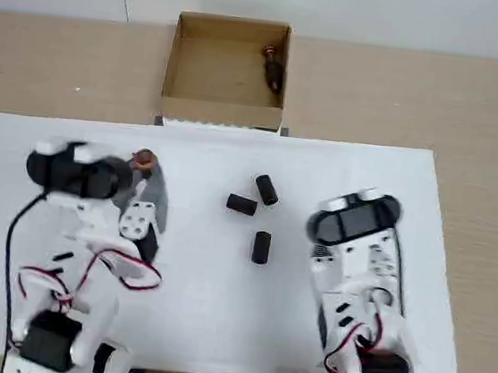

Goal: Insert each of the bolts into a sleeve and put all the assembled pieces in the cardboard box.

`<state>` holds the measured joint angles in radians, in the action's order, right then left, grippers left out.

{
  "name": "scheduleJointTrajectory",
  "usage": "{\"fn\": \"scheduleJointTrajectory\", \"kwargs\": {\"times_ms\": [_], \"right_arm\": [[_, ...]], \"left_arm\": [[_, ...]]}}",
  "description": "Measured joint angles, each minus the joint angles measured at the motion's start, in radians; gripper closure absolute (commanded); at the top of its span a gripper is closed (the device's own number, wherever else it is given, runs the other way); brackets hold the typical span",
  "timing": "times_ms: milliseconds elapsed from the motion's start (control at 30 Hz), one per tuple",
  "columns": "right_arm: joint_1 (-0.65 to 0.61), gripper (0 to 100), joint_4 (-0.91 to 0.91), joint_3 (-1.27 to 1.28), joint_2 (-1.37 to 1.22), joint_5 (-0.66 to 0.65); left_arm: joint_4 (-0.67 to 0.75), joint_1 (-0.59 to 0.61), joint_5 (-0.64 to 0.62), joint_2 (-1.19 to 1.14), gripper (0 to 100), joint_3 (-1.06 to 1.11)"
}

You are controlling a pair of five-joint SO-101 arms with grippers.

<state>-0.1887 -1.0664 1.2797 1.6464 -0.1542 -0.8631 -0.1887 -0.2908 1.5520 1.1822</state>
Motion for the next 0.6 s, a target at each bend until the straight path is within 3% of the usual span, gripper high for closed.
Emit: {"fn": "scheduleJointTrajectory", "kwargs": {"times_ms": [200,367,600], "right_arm": [[-0.195,99.6,0.141,0.152,0.077,0.048],[-0.351,99.6,0.186,0.252,0.153,0.051],[-0.411,99.6,0.282,0.328,0.153,0.051]], "left_arm": [[0.141,-0.107,-0.044,0.17,100,0.166],[0.166,-0.147,-0.06,0.247,100,0.218],[0.195,-0.147,-0.236,0.252,100,0.221]]}}
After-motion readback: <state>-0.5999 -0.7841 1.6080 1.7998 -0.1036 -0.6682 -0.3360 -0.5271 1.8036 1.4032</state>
